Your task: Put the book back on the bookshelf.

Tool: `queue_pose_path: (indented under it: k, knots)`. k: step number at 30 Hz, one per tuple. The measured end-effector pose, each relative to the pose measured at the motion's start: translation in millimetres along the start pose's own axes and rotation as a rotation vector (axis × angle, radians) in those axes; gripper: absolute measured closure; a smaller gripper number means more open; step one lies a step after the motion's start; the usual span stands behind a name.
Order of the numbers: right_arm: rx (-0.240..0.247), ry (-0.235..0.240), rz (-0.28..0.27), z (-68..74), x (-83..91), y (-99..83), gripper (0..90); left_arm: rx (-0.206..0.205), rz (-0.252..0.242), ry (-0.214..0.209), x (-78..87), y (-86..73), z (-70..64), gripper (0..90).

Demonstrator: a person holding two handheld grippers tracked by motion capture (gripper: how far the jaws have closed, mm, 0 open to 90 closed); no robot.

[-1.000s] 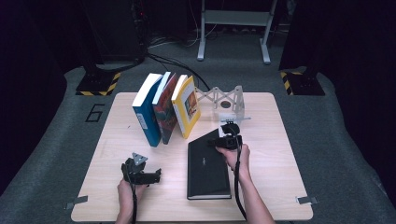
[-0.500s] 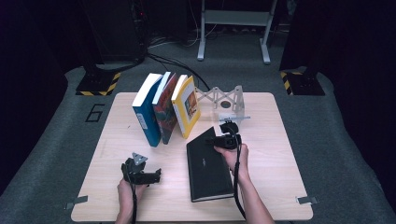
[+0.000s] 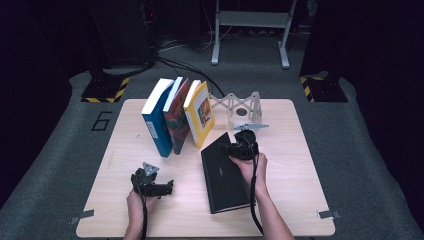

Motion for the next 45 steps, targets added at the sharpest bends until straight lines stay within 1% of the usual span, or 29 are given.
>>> queue_pose_path:
  k: [3,6,7,8,9,10,11,13,15,16,17,18,20,21,22,23,24,27,30,35,37,38,39,40,41,42,43,44,45]
  knots:
    - [0.013,-0.009,0.001,2.4,2.2,1.0,84.4,0.004,-0.006,0.003,-1.1,1.1,-0.6,0.0]
    - [0.053,-0.020,-0.007,3.4,4.1,3.4,84.6,-0.001,-0.005,0.004,-1.4,1.5,-0.4,0.1]
    - [0.055,-0.019,-0.009,4.1,4.7,3.9,84.7,0.003,-0.006,0.000,-1.7,1.7,-1.1,0.1]
    - [0.060,-0.014,-0.013,4.4,5.1,4.4,84.7,-0.003,-0.006,0.003,-1.8,2.0,-0.6,0.1]
    - [0.053,-0.011,-0.006,4.8,5.5,4.2,84.7,-0.003,-0.002,-0.001,-1.9,2.1,-1.1,0.1]
    - [0.064,-0.008,-0.006,4.4,5.2,4.6,84.7,-0.005,0.006,-0.006,-1.6,2.1,-1.3,0.2]
    - [0.063,-0.011,-0.002,4.6,5.2,4.5,84.7,-0.005,0.004,-0.006,-1.9,2.4,-1.5,0.3]
    - [0.073,-0.008,0.021,7.0,4.9,4.3,84.8,-0.006,0.016,-0.016,-1.3,2.0,-2.0,0.6]
    - [0.097,-0.014,0.020,7.2,5.1,5.8,84.9,-0.005,0.008,-0.012,-1.7,2.6,-1.7,1.0]
    - [0.092,-0.020,0.019,7.8,6.0,6.1,85.0,-0.005,0.004,-0.009,-1.9,2.9,-1.3,1.2]
    - [0.098,-0.021,0.020,7.4,6.8,6.8,85.1,-0.002,0.002,-0.009,-2.2,3.2,-1.4,1.3]
    - [0.097,-0.020,0.022,6.4,7.4,7.3,85.1,-0.016,0.008,-0.010,-2.2,3.3,-0.7,1.3]
    - [0.091,-0.031,0.028,3.9,7.8,8.1,85.0,-0.021,0.016,-0.011,-2.1,3.4,-1.0,1.2]
    - [0.102,-0.032,0.032,2.4,7.2,8.3,84.9,-0.013,0.013,-0.014,-2.6,3.7,-2.0,1.3]
    - [0.107,-0.028,0.046,2.0,6.5,7.8,84.8,-0.020,0.011,-0.015,-3.0,4.1,-1.8,1.3]
    - [0.098,-0.023,0.071,3.1,6.0,6.1,84.8,-0.015,0.010,-0.013,-3.2,4.3,-2.0,1.2]
    - [0.110,-0.021,0.084,2.4,4.4,5.5,84.7,-0.018,0.011,-0.012,-3.1,4.3,-1.8,1.2]
    - [0.120,-0.011,0.152,0.8,-0.7,0.6,84.5,-0.021,0.015,-0.018,-2.6,3.7,-1.6,1.4]
    - [0.119,-0.007,0.177,-4.2,-3.9,-0.4,84.4,-0.026,0.015,-0.022,-2.7,3.8,-1.5,1.4]
    - [0.092,0.003,0.157,-7.2,-2.8,0.9,84.8,-0.025,0.010,-0.015,-3.4,4.7,-1.3,1.3]
    - [0.083,-0.009,0.139,-8.5,-0.8,2.7,84.9,-0.030,0.012,-0.020,-3.6,4.8,-1.7,1.4]
    - [0.089,-0.013,0.131,-9.5,0.6,3.9,85.0,-0.022,0.015,-0.022,-3.6,4.7,-3.0,1.4]
    - [0.090,-0.019,0.113,-10.1,1.9,5.7,85.1,-0.026,0.024,-0.022,-2.9,4.6,-2.8,1.6]
    - [0.082,-0.024,0.109,-9.9,3.4,6.4,85.2,-0.023,0.009,-0.017,-4.0,5.8,-3.2,1.8]
    - [0.081,-0.028,0.095,-9.9,4.9,7.6,85.2,-0.038,0.017,-0.021,-3.1,6.3,-3.2,1.8]
    - [0.083,-0.034,0.081,-10.0,7.1,8.9,85.3,-0.020,-0.002,-0.017,-3.9,8.5,-4.9,1.7]
    - [0.087,-0.041,0.065,-9.9,8.6,10.3,85.3,-0.029,0.006,-0.026,-2.7,9.3,-5.8,1.8]
    - [0.095,-0.048,0.052,-9.8,10.1,11.5,85.3,-0.024,-0.008,-0.022,-3.3,11.4,-6.6,1.8]
    - [0.093,-0.051,0.043,-9.5,11.3,12.2,85.4,-0.030,-0.006,-0.027,-2.6,13.0,-7.9,1.7]
Point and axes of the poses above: each handheld gripper's, and its own axes: x roughly backward along the jaws, y roughly out of its top, z roughly to its left, the point moved 9 cm from there along -x, roughly forward along the jaws, and after that the axes turned 2 degrees about -y, right-handed, at the moved point
